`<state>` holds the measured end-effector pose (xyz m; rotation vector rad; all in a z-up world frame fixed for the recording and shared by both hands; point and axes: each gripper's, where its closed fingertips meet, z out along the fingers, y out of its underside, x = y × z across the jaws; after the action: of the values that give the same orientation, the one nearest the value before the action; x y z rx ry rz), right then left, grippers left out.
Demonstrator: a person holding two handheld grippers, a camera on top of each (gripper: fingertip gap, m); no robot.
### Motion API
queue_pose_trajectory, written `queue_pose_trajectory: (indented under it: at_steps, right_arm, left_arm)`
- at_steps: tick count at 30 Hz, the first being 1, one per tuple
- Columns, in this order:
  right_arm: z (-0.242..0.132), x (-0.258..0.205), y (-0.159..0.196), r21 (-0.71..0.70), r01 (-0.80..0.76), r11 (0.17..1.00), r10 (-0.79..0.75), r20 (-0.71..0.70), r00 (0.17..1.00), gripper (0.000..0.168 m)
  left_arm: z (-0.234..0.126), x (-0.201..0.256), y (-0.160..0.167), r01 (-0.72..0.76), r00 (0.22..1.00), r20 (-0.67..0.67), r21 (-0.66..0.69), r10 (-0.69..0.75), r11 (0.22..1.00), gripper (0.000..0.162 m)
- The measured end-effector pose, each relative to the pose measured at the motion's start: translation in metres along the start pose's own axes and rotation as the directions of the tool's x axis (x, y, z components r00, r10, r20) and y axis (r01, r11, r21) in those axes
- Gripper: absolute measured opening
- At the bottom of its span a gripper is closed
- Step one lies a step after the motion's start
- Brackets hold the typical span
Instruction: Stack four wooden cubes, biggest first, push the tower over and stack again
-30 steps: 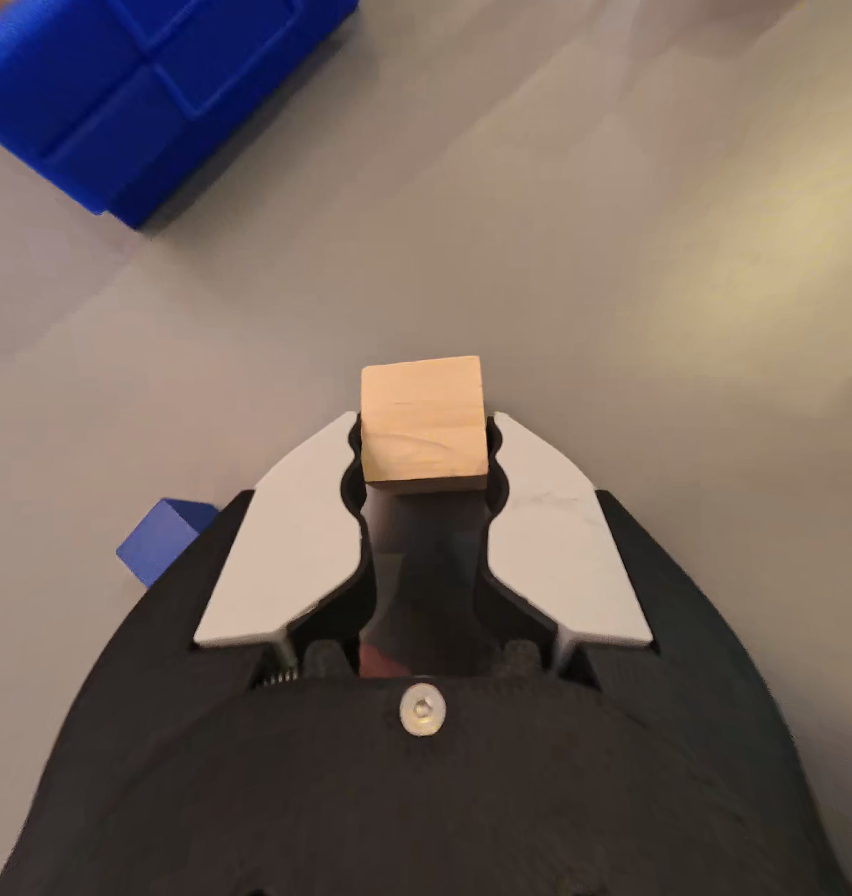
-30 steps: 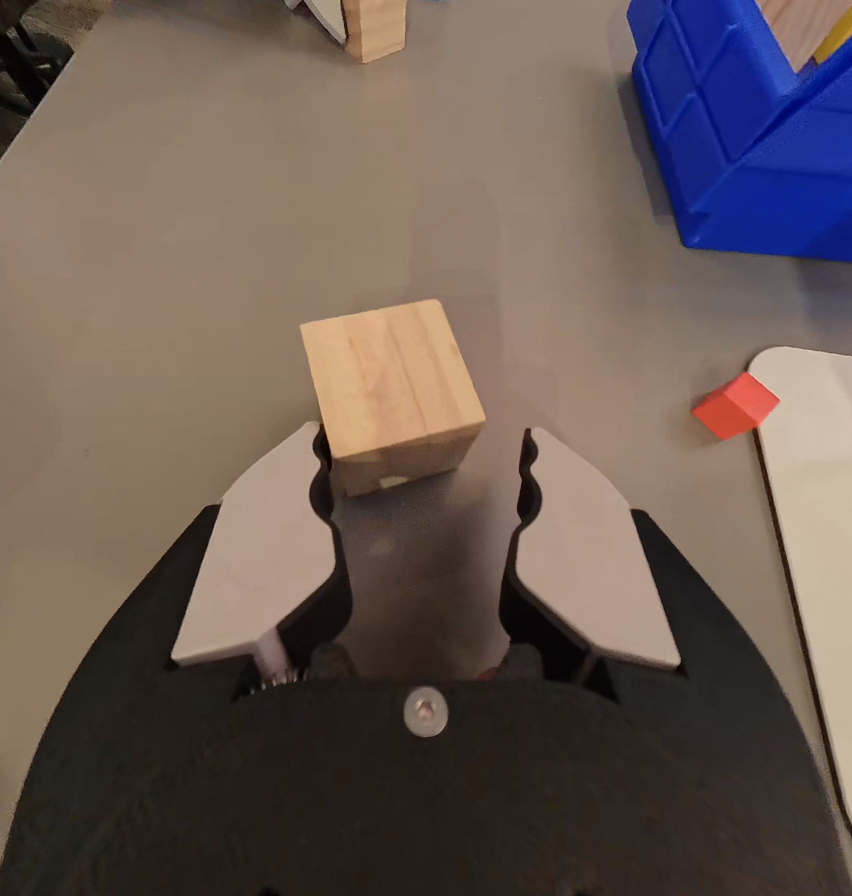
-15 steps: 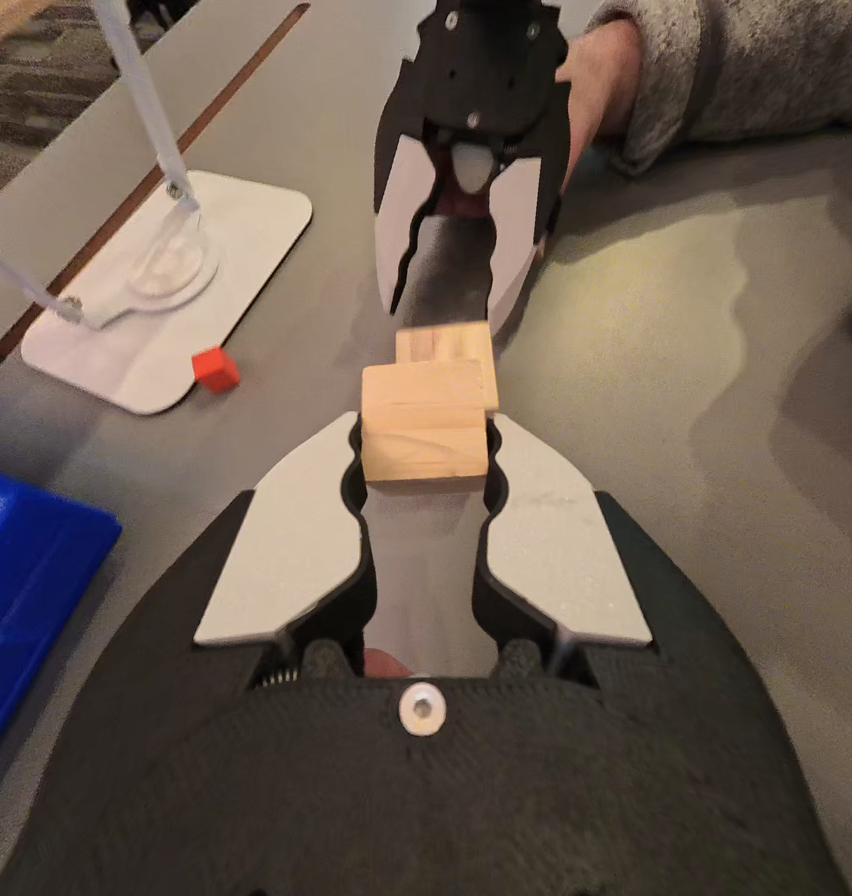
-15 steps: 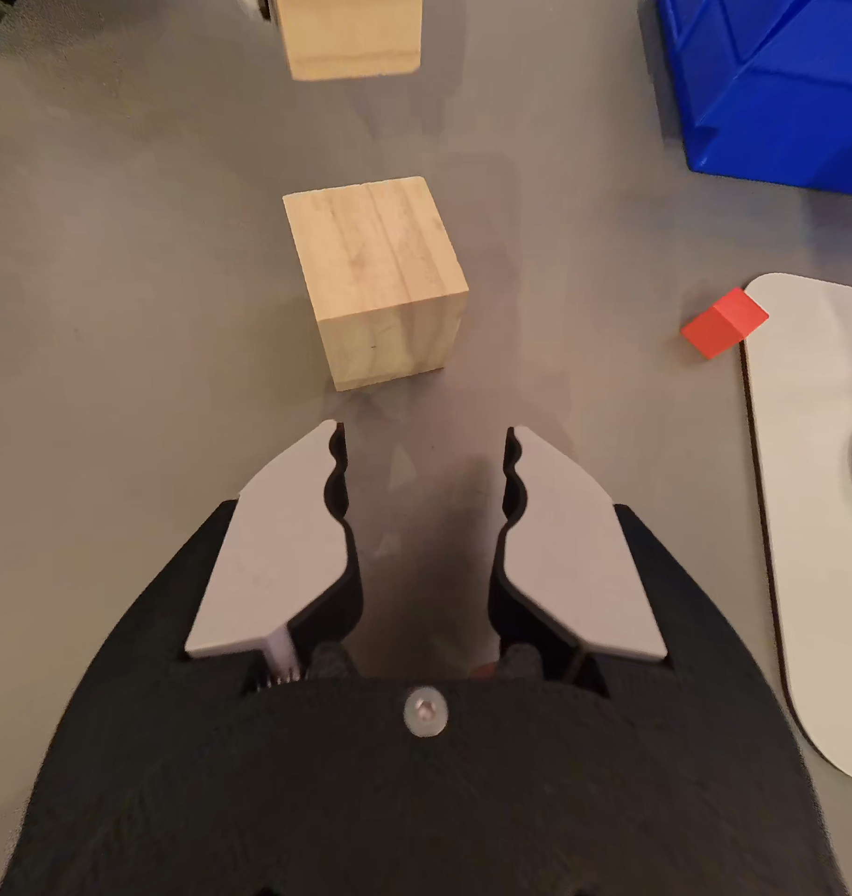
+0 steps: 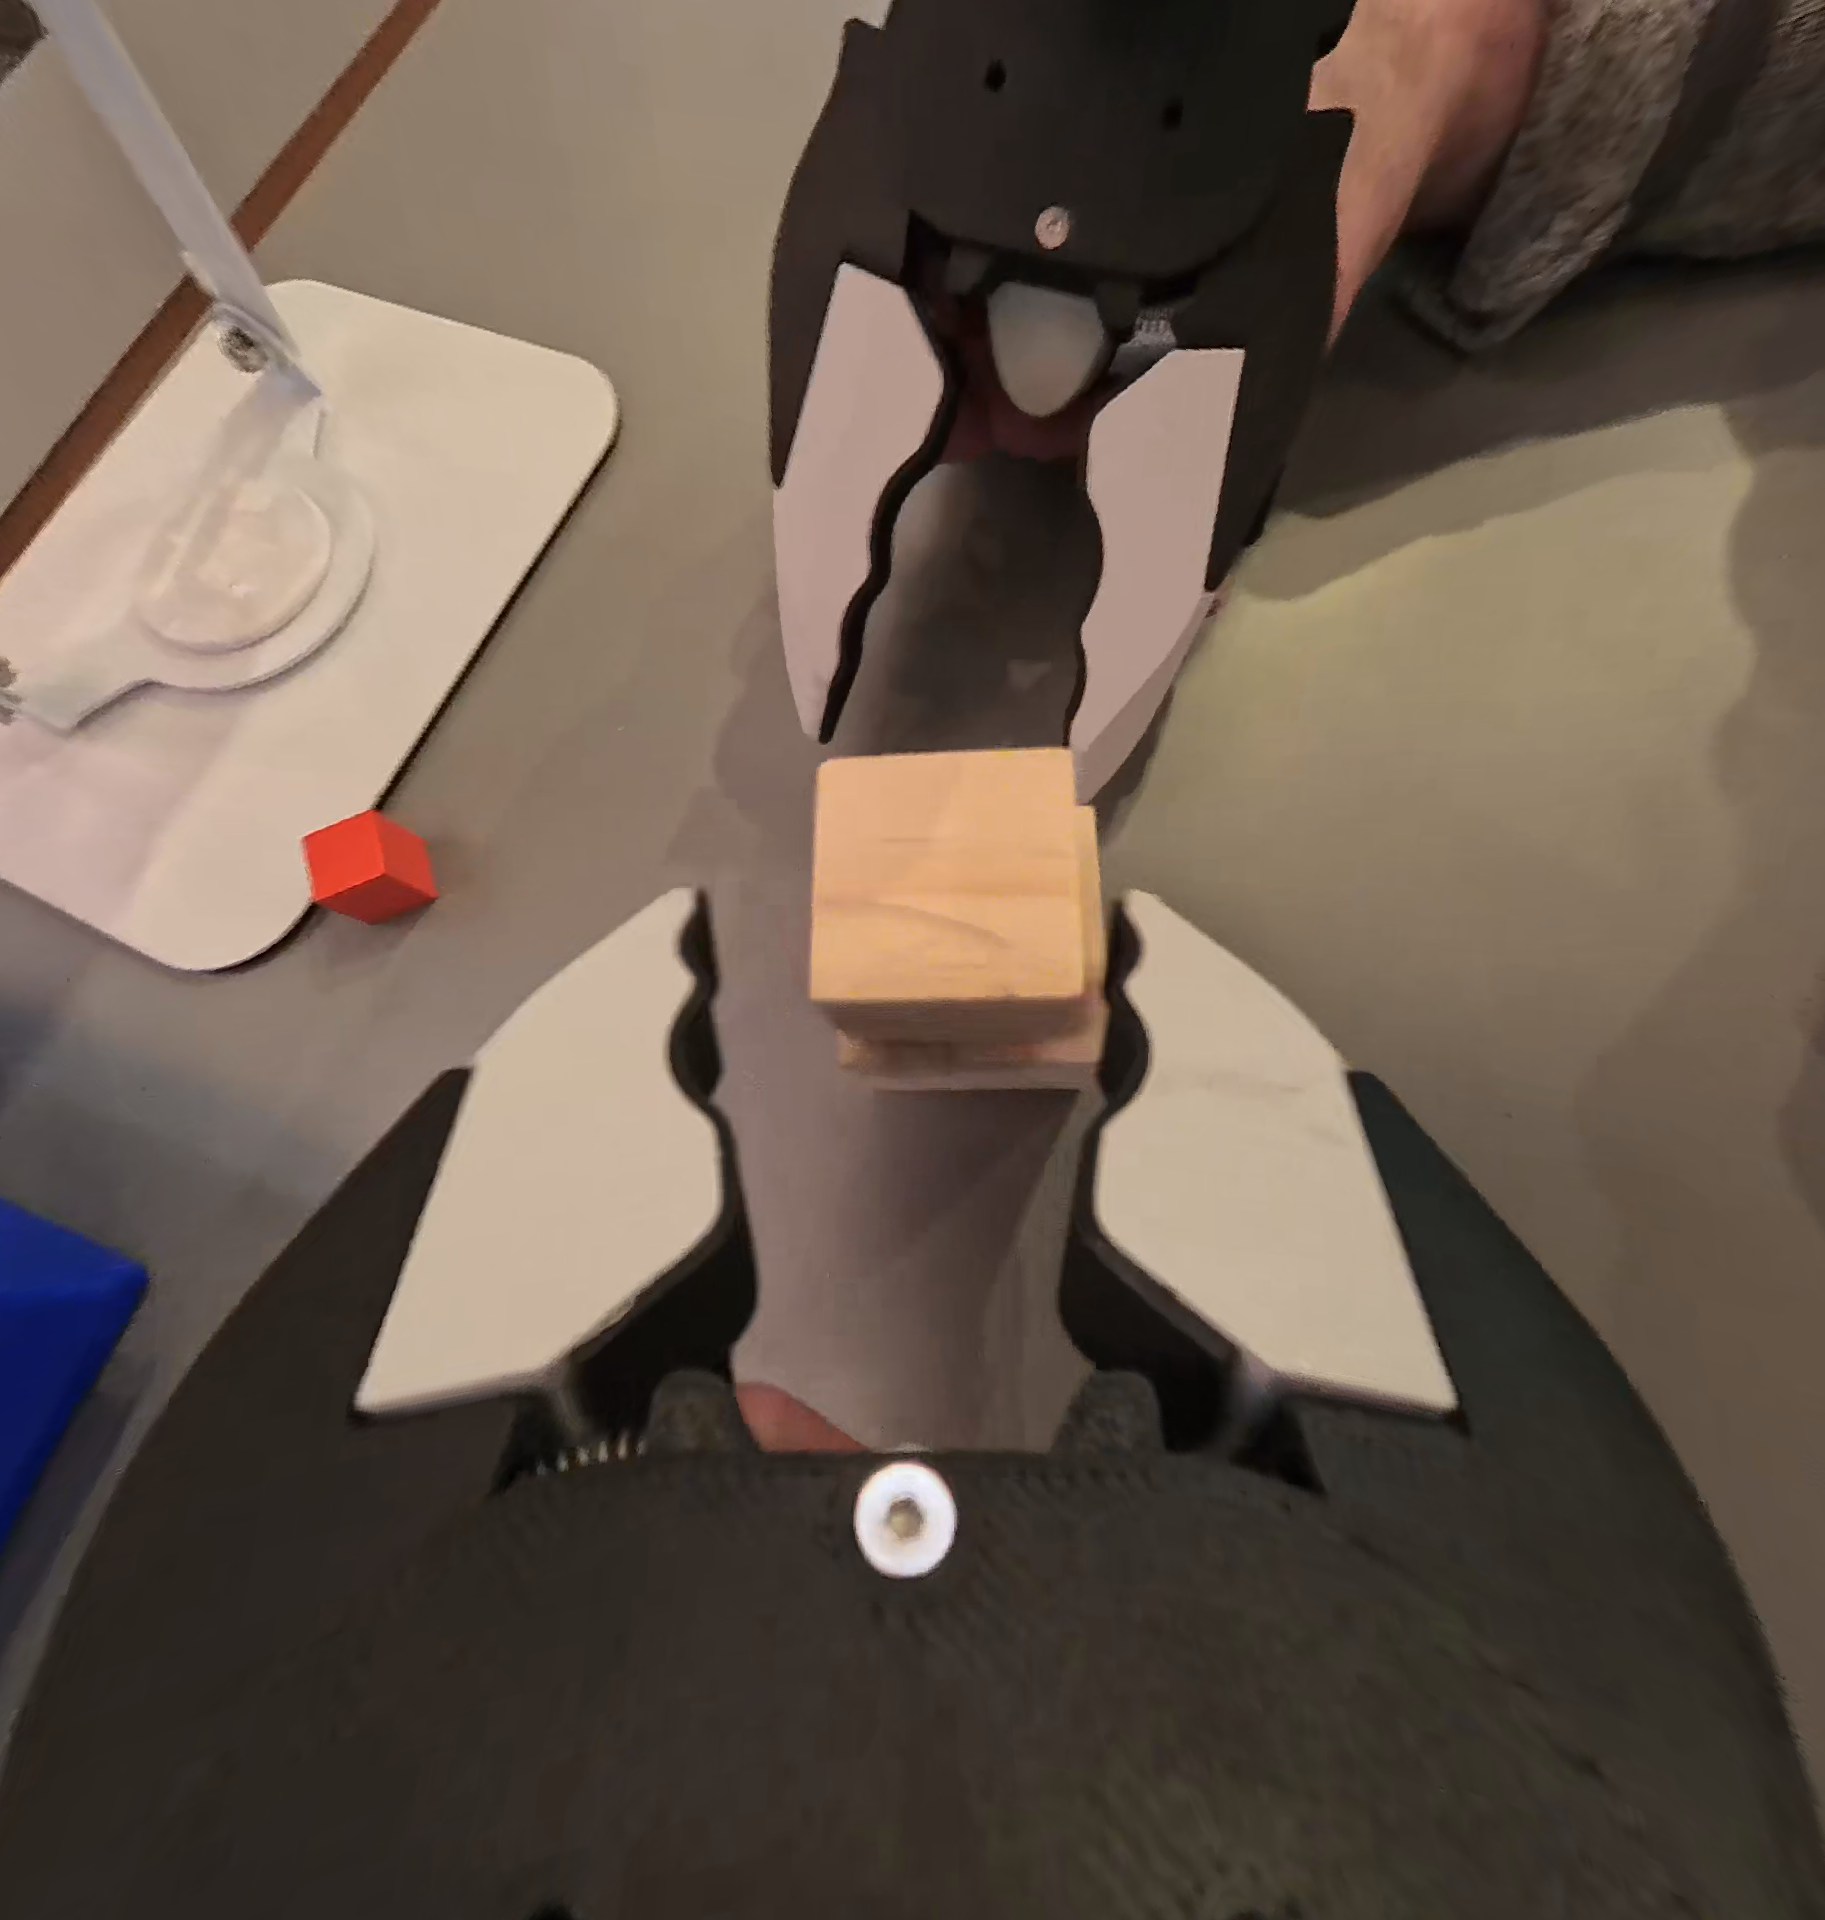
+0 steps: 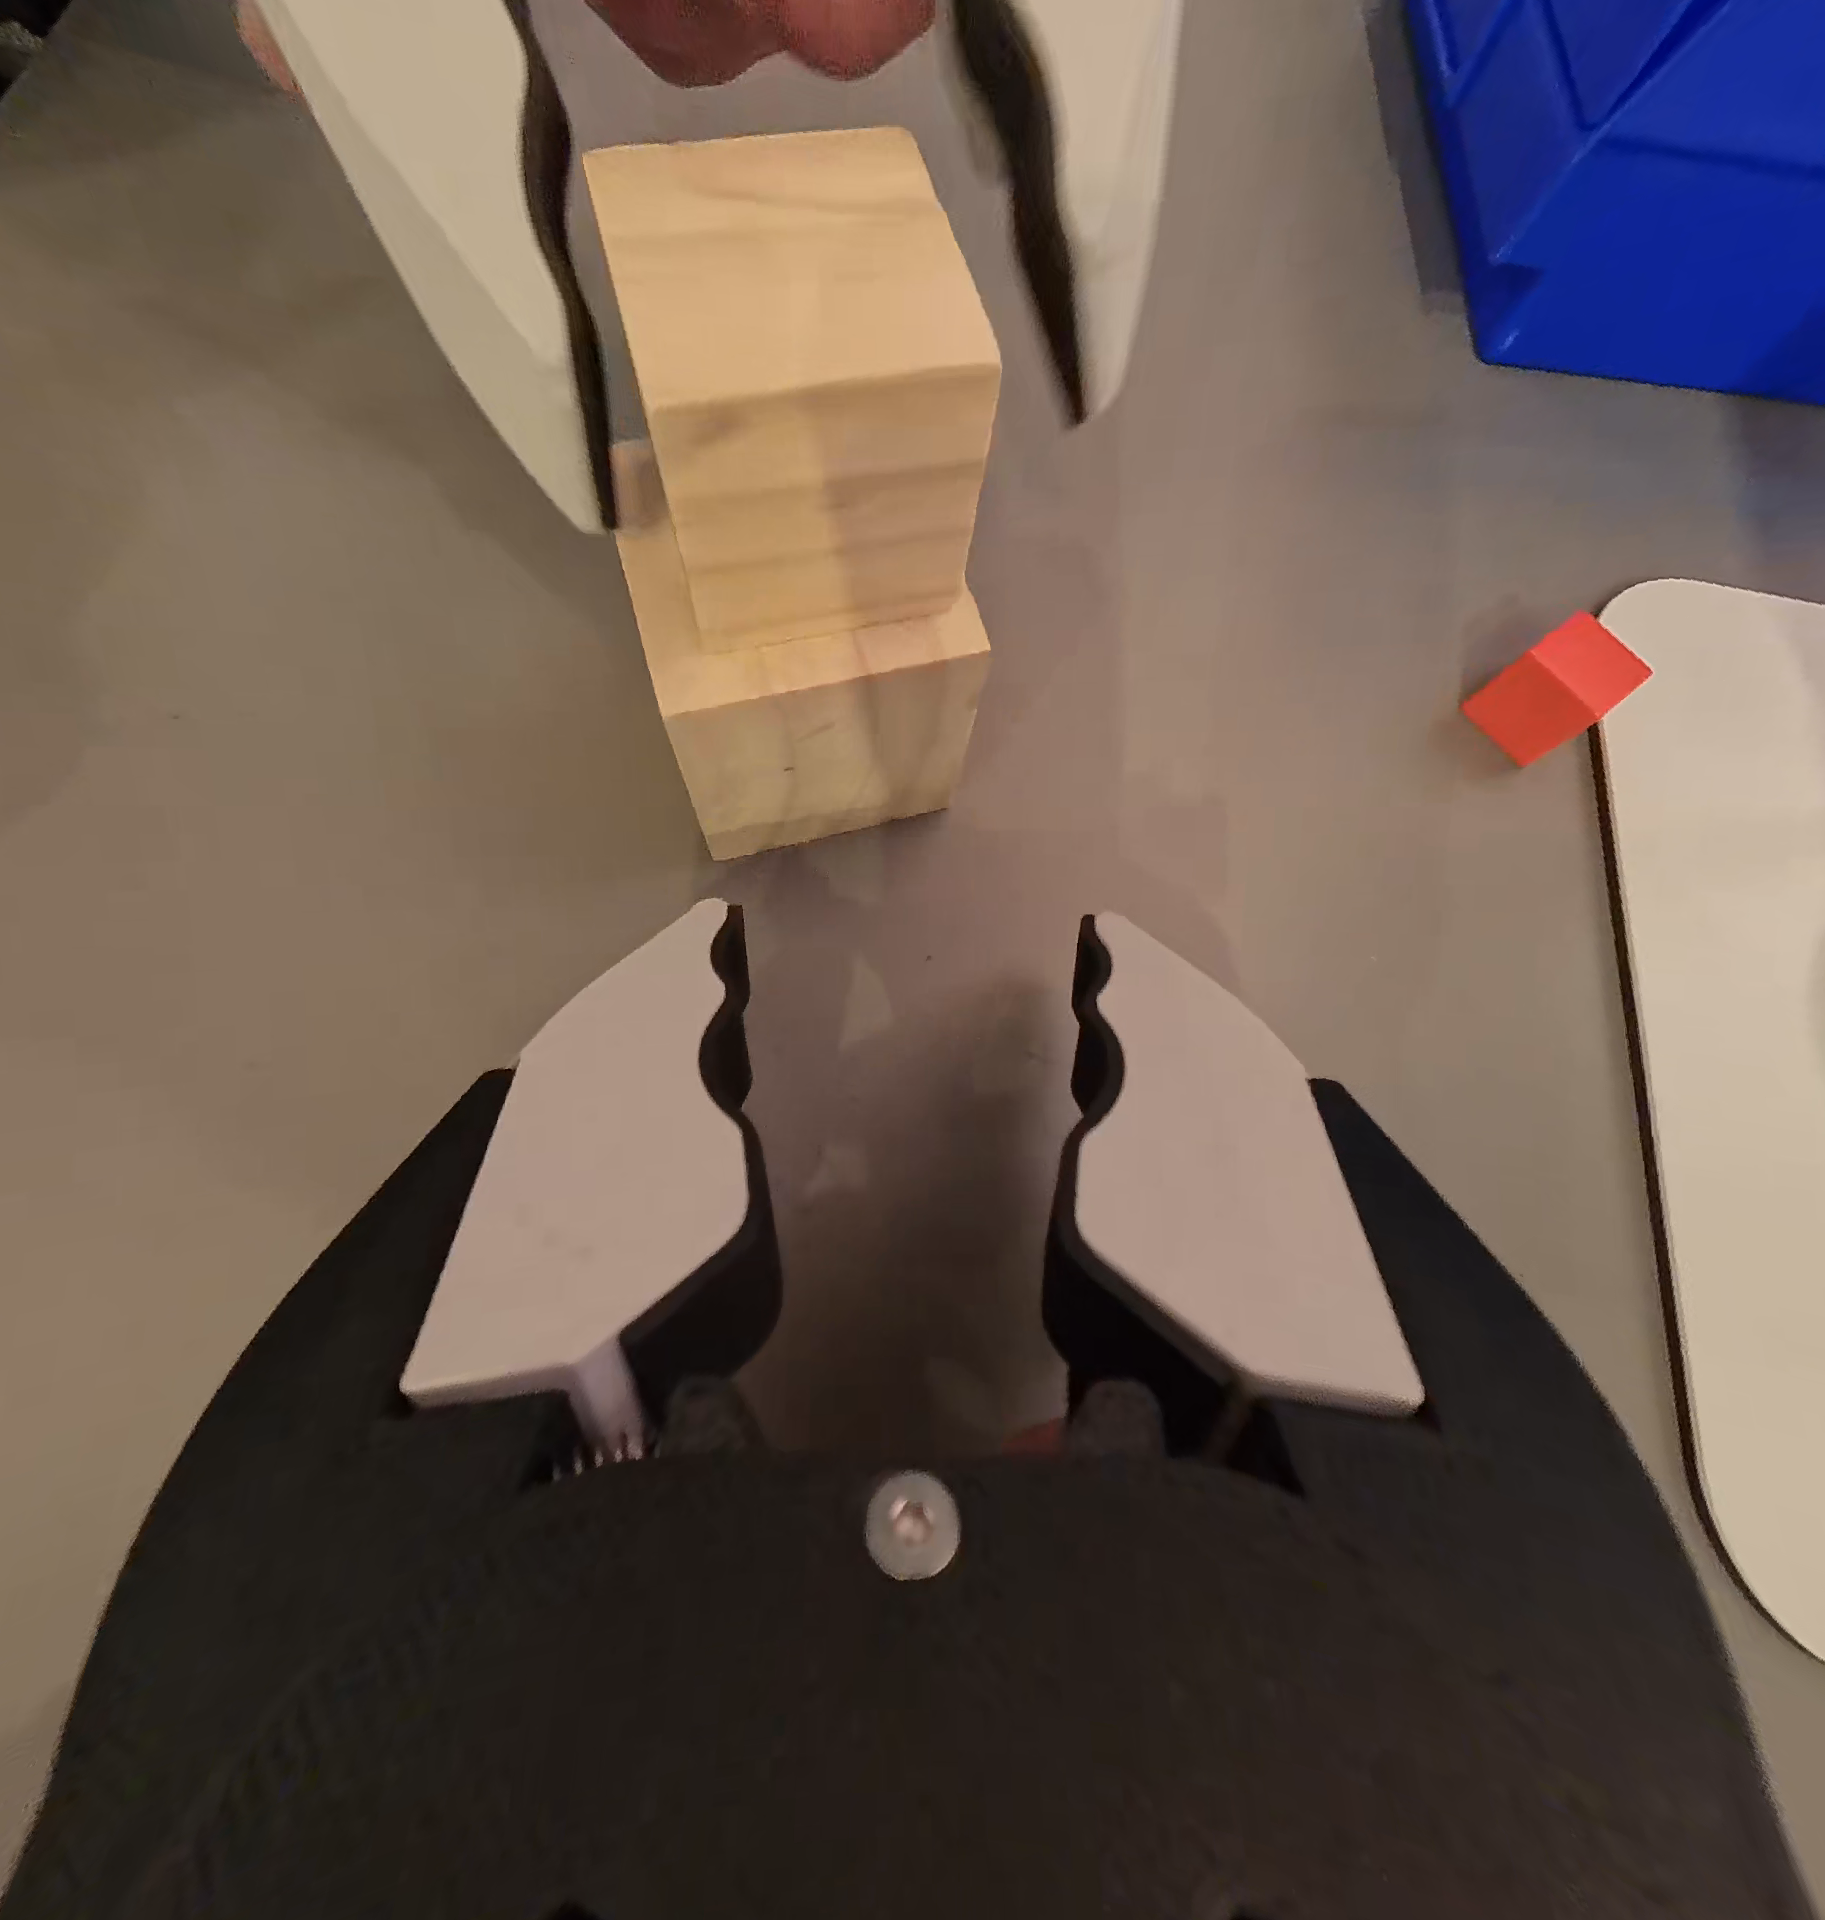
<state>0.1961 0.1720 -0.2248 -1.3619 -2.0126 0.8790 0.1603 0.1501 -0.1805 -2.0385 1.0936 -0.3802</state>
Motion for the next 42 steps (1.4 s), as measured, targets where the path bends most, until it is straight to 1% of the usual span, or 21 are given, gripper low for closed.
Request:
queue_pose_trajectory:
  at_steps: [1,3,5,6,9,11,13,16,18,19,21,22,24,25,27,29,30,33,36,39,42]
  right_arm:
    - [0.000,0.000,0.000,0.003,-0.001,1.000,0.001,0.001,1.000,0.061]
    - [-0.001,0.000,-0.001,0.008,-0.007,1.000,0.007,0.004,1.000,0.061]
    - [-0.001,0.000,-0.001,0.012,-0.012,1.000,0.012,0.009,1.000,0.061]
    - [-0.001,0.001,-0.001,0.012,-0.016,1.000,0.016,0.012,1.000,0.061]
    - [-0.001,0.001,-0.001,0.012,-0.021,1.000,0.021,0.018,1.000,0.059]
    - [-0.001,0.002,-0.001,0.011,-0.025,1.000,0.025,0.017,1.000,0.059]
    - [0.000,0.003,-0.001,0.012,-0.028,1.000,0.027,0.015,1.000,0.059]
    - [0.000,0.004,-0.001,0.010,-0.034,0.999,0.033,0.012,0.999,0.058]
    - [0.000,0.004,-0.001,0.008,-0.034,0.999,0.034,0.009,0.999,0.058]
    - [0.000,0.004,-0.001,0.008,-0.034,0.999,0.034,0.008,0.999,0.057]
    - [0.000,0.005,-0.001,0.008,-0.036,0.999,0.035,0.005,0.999,0.057]
    - [0.000,0.005,-0.001,0.010,-0.036,0.999,0.036,0.005,0.999,0.057]
    - [0.000,0.005,-0.001,0.011,-0.038,0.999,0.038,0.007,0.999,0.056]
    - [0.000,0.005,-0.002,0.011,-0.040,0.999,0.040,0.009,0.999,0.056]
    - [0.000,0.006,-0.002,0.015,-0.044,0.999,0.044,0.009,0.999,0.055]
    - [-0.001,0.009,-0.002,0.018,-0.047,0.999,0.047,-0.002,0.999,0.054]
    - [-0.001,0.011,-0.002,0.019,-0.052,0.998,0.052,-0.006,0.999,0.054]
    - [-0.001,0.013,-0.002,0.019,-0.058,0.998,0.058,-0.011,0.998,0.052]
    - [0.000,0.012,-0.001,0.013,-0.044,0.999,0.044,-0.020,0.999,0.052]
    - [0.000,0.011,-0.001,0.009,-0.035,0.999,0.035,-0.020,0.999,0.051]
    - [0.000,0.011,-0.001,0.010,-0.033,0.999,0.034,-0.016,0.999,0.051]
  left_arm:
    - [-0.006,-0.002,0.001,0.004,1.000,0.010,0.015,-0.004,1.000,0.079]
    - [-0.029,-0.006,0.005,0.011,0.999,0.033,0.062,-0.014,0.998,0.080]
    - [-0.062,-0.023,0.024,0.030,0.992,0.119,0.073,-0.038,0.997,0.080]
    - [-0.081,-0.035,0.042,0.040,0.983,0.179,0.057,-0.050,0.998,0.079]
    - [-0.152,-0.090,0.124,0.161,0.878,0.466,-0.070,-0.111,0.984,0.073]
    - [-0.202,-0.117,0.186,0.288,0.764,0.629,-0.137,-0.142,0.948,0.069]
    - [-0.235,-0.130,0.236,0.418,0.672,0.704,-0.107,-0.228,0.902,0.066]
    - [-0.252,-0.136,0.279,0.540,0.571,0.741,-0.014,-0.354,0.842,0.068]
    - [-0.245,-0.134,0.293,0.590,0.559,0.730,-0.017,-0.393,0.807,0.068]
    - [-0.238,-0.134,0.292,0.594,0.564,0.713,0.001,-0.417,0.804,0.064]
    - [-0.231,-0.137,0.292,0.601,0.559,0.713,0.003,-0.423,0.799,0.031]
    - [-0.232,-0.141,0.293,0.592,0.551,0.730,-0.001,-0.404,0.806,0.029]
    - [-0.228,-0.144,0.285,0.570,0.561,0.725,0.010,-0.398,0.822,0.028]
    - [-0.225,-0.144,0.274,0.553,0.572,0.709,0.039,-0.413,0.832,0.028]
    - [-0.212,-0.138,0.236,0.476,0.637,0.659,0.073,-0.400,0.877,0.029]
    - [-0.188,-0.122,0.183,0.390,0.735,0.563,0.106,-0.378,0.915,0.029]
    - [-0.173,-0.110,0.153,0.327,0.794,0.504,0.118,-0.340,0.938,0.029]
    - [-0.124,-0.065,0.065,0.193,0.925,0.301,0.158,-0.233,0.968,0.029]
    - [-0.084,-0.025,0.001,0.062,0.982,0.166,0.155,-0.088,0.986,0.029]
    - [-0.056,-0.003,-0.030,-0.016,0.997,0.074,0.111,0.008,0.994,0.029]
    - [-0.037,0.002,-0.033,-0.049,0.999,0.023,0.032,0.048,0.998,0.029]
